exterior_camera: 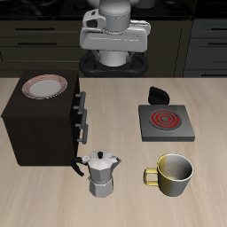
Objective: Place moka pot on the flat stove and turn off the stove
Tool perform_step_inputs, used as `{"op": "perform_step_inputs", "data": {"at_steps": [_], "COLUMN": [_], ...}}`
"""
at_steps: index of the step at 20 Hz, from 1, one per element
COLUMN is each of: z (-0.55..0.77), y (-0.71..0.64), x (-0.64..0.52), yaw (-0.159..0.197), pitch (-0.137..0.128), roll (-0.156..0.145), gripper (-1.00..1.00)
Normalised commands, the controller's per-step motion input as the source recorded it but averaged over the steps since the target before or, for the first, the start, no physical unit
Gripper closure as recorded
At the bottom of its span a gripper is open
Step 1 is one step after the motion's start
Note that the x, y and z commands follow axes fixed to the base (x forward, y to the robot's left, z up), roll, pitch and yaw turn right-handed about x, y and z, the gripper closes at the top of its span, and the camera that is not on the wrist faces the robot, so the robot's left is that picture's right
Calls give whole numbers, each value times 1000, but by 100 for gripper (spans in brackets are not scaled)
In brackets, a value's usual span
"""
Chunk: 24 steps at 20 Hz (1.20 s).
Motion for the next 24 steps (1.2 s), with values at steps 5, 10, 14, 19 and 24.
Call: {"op": "perform_step_inputs", "data": {"at_steps": [5, 10, 14, 19, 24], "z": [71, 64, -2, 82, 62], "y": [-32, -28, -37, 7, -101], "x": [421, 418, 409, 265, 304], "yaw": [16, -17, -23, 13, -43], "pitch": [16, 28, 32, -13, 5], "roll": [25, -3, -8, 17, -22], "gripper": [-100, -100, -100, -100, -100]}}
